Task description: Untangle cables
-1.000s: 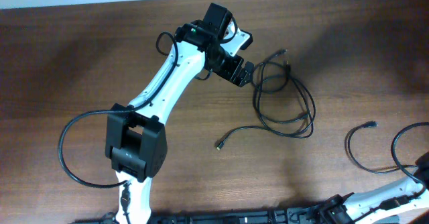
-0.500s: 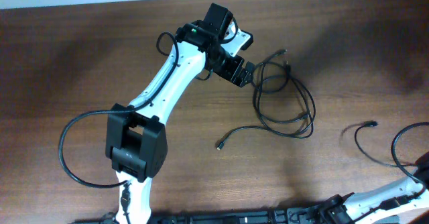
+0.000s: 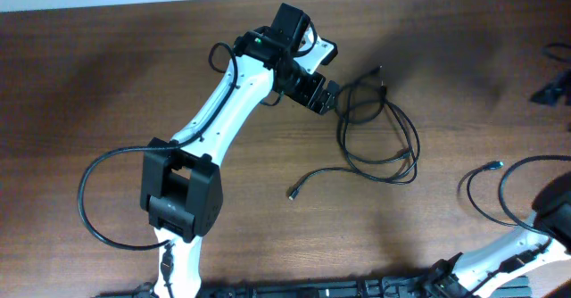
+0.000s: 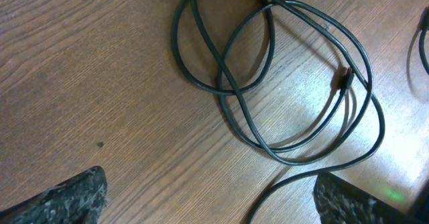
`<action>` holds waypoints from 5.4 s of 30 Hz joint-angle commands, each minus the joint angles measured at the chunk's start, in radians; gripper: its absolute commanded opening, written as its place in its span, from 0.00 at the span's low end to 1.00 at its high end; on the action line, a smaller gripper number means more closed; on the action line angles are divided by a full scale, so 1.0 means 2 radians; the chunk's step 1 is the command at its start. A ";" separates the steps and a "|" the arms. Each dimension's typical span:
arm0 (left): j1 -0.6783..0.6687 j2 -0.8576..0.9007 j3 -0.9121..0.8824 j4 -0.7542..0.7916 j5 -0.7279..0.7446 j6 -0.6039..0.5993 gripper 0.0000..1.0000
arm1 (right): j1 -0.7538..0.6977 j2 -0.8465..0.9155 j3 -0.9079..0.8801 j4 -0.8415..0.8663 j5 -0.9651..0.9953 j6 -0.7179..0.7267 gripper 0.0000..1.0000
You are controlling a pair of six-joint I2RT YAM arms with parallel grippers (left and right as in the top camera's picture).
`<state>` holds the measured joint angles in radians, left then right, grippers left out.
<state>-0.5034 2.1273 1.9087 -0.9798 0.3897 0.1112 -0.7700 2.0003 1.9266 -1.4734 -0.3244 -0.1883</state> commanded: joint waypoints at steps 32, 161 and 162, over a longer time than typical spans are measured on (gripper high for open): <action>0.008 0.003 0.002 -0.001 0.007 -0.007 0.99 | 0.182 0.003 -0.383 0.158 0.150 0.064 0.50; 0.148 -0.151 0.002 -0.076 -0.154 -0.010 0.99 | 0.343 -0.056 -0.356 0.282 -0.049 -0.121 1.00; 0.148 -0.151 0.002 -0.076 -0.154 -0.010 0.99 | 0.343 -0.056 -0.361 0.287 -0.049 -0.121 1.00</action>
<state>-0.2070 1.8565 1.9079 -1.1301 0.0711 0.1066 -0.0891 1.9034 1.2327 -0.9207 -0.4061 -0.4263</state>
